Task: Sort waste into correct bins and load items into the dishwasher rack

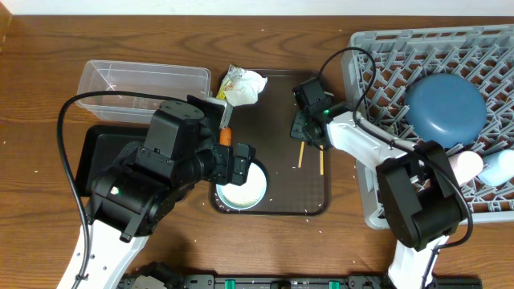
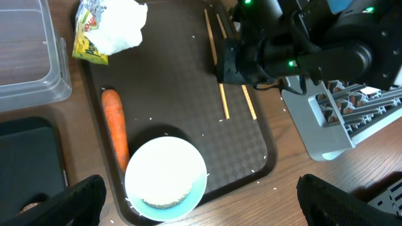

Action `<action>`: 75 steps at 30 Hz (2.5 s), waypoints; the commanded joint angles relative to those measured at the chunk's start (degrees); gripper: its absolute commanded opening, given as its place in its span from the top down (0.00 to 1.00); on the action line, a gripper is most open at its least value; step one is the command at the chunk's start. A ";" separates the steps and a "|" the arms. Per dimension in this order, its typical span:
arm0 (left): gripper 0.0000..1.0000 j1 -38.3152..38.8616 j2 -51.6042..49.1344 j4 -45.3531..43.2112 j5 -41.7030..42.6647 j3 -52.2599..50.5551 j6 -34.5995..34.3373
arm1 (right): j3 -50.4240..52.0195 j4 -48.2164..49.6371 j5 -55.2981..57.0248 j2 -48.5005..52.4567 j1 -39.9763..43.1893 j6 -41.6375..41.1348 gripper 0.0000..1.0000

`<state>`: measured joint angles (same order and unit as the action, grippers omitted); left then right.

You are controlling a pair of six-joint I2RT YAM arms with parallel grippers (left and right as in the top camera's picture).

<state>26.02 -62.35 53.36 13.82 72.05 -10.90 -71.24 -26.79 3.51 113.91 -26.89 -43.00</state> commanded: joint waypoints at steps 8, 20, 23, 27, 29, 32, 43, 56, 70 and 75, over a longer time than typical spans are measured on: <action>0.02 -0.22 0.61 -0.02 0.72 0.83 -0.33 | 0.04 -1.25 -1.25 -5.11 0.37 12.55 0.99; 0.02 -0.22 0.61 -0.02 0.72 0.83 -0.33 | 0.04 -6.08 9.90 -28.44 8.94 39.28 0.99; 0.02 -0.22 0.61 -0.02 0.72 0.83 -0.33 | 0.11 -7.61 9.55 -28.46 13.25 44.65 0.99; 0.02 -0.22 0.61 -0.02 0.72 0.83 -0.33 | 0.17 -8.96 6.16 -25.55 17.40 45.05 0.99; 0.02 -0.22 0.61 -0.02 0.72 0.83 -0.33 | 0.17 -8.98 2.16 -23.43 18.38 45.33 0.99; 0.02 -0.22 0.61 -0.02 0.72 0.83 -0.33 | 0.17 -9.07 1.14 -20.74 18.40 45.44 0.99; 0.02 -0.22 0.61 -0.02 0.72 0.83 -0.33 | -0.04 -10.58 -12.55 -25.24 11.39 41.13 0.46; 0.02 -0.22 0.61 -0.02 0.72 0.83 -0.33 | 0.04 -10.03 1.66 -10.62 0.42 19.52 0.49; 0.02 -0.22 0.61 -0.02 0.72 0.83 -0.33 | 0.07 -6.99 3.65 -2.93 2.19 18.16 0.62; 0.02 -0.22 0.61 -0.02 0.72 0.83 -0.33 | 0.11 -7.48 3.56 -1.20 2.08 17.07 0.75</action>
<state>26.04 -62.28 53.36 13.82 72.05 -10.90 -71.11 -34.15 6.11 110.93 -24.99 -24.16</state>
